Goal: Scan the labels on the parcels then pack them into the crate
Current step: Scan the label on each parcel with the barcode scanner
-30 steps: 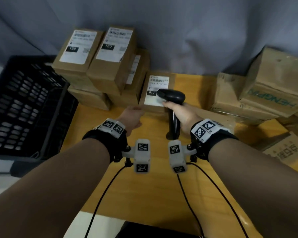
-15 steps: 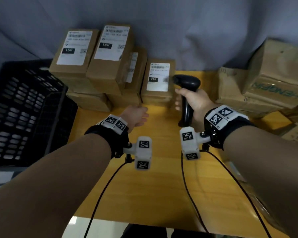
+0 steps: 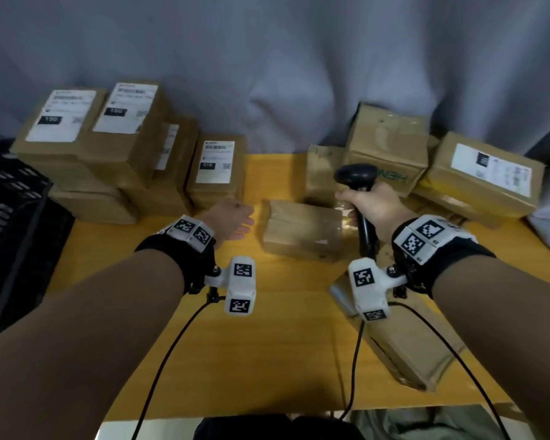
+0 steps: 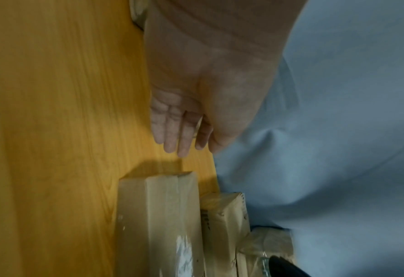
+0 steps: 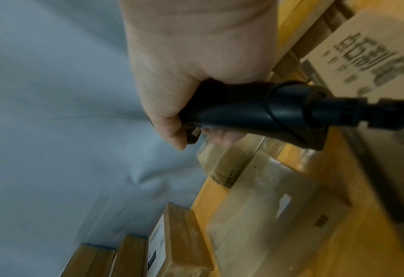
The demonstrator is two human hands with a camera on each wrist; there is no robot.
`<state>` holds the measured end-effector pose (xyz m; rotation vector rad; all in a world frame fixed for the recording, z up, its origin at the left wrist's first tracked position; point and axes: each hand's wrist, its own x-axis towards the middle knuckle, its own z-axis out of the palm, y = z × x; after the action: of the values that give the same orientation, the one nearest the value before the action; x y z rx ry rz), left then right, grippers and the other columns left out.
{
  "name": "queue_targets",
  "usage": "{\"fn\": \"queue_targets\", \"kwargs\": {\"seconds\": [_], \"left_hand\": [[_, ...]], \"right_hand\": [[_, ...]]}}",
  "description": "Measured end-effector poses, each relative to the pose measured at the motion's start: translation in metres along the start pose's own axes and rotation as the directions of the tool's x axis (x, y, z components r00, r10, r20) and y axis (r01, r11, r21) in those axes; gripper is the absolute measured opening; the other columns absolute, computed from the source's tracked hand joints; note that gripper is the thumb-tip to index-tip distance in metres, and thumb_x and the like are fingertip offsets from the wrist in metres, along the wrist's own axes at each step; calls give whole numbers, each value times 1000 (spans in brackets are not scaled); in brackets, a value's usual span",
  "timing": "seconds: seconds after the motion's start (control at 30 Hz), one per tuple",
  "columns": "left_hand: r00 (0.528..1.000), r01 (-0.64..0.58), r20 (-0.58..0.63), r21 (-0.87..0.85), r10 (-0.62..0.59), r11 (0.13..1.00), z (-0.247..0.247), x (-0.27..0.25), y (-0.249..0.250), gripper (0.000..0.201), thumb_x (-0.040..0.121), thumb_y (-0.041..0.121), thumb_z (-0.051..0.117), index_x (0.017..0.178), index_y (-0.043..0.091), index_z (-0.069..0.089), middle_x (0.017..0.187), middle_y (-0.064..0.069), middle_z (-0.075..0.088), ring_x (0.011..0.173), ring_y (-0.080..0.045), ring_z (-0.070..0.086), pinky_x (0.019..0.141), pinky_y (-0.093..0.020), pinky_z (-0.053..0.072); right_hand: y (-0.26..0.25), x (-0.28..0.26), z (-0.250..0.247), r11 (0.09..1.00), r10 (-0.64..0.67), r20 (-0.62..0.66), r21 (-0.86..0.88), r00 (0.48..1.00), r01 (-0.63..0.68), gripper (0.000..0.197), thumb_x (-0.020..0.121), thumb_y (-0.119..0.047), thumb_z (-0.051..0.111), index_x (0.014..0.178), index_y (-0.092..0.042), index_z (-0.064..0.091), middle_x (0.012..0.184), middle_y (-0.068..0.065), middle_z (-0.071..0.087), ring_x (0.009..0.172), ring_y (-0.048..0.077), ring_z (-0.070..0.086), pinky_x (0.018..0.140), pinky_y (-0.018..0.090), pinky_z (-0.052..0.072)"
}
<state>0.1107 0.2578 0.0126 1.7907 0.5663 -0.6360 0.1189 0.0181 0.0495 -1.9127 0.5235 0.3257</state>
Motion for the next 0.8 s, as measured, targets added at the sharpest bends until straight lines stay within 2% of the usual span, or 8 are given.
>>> {"fn": "queue_targets", "kwargs": {"seconds": [0.1,0.17,0.23,0.33,0.43,0.53,0.67,0.8], "left_hand": [[999,29,-19,27,-28,999,29,-3,-5,13,102,18,44,94,12,52,95,-9,54,80,-19,53,87,-36,43],[997,56,-53,103,-51,993,45,-1,-11,23,102,20,46,79,18,45,78,-4,43,66,-15,43,83,-35,38],[997,55,-63,185,-44,981,57,2,-16,15,99,30,51,93,17,54,87,-11,49,77,-25,51,84,-40,40],[994,102,-63,220,-90,970,72,10,-26,65,95,45,52,148,13,30,142,-23,43,127,-43,45,103,-55,39],[997,62,-53,133,-55,989,83,14,-33,66,97,46,49,149,12,29,146,-12,41,116,-33,50,102,-46,39],[995,63,-77,75,-57,995,94,12,-41,61,99,45,45,147,10,33,109,-4,53,79,-17,47,87,-41,38],[991,98,-85,-73,-104,993,104,2,-56,60,97,43,50,146,16,29,144,-11,40,125,-33,46,101,-43,42],[978,139,-103,-308,-179,941,95,-5,-62,58,90,47,61,135,22,33,140,-12,40,123,-35,47,100,-48,46]], "right_hand": [[23,0,-25,1000,21,-20,-18,1000,-22,24,79,-25,75,94,-12,63,79,5,63,76,24,60,79,37,51],[38,0,-36,997,70,5,-15,998,-70,20,80,-28,74,89,-14,63,78,7,64,75,25,61,81,38,49],[50,1,-41,993,117,60,-14,991,-116,19,81,-31,73,85,-15,62,82,9,65,81,28,62,83,38,48],[62,7,-36,989,144,134,0,980,-145,32,78,-34,74,100,-12,68,100,12,68,98,32,63,91,40,49],[63,15,-28,986,153,203,33,967,-163,32,78,-32,75,102,-13,66,99,11,66,102,33,62,97,45,48],[59,20,-23,979,177,282,43,943,-197,29,82,-27,73,105,-15,60,99,9,61,102,31,60,97,43,48],[55,19,-19,980,189,287,2,939,-198,29,83,-23,70,107,-14,57,89,7,57,81,24,55,74,33,46],[54,14,-15,980,183,271,24,945,-197,25,79,-25,73,99,-17,60,97,11,62,90,28,60,88,40,49]]}}
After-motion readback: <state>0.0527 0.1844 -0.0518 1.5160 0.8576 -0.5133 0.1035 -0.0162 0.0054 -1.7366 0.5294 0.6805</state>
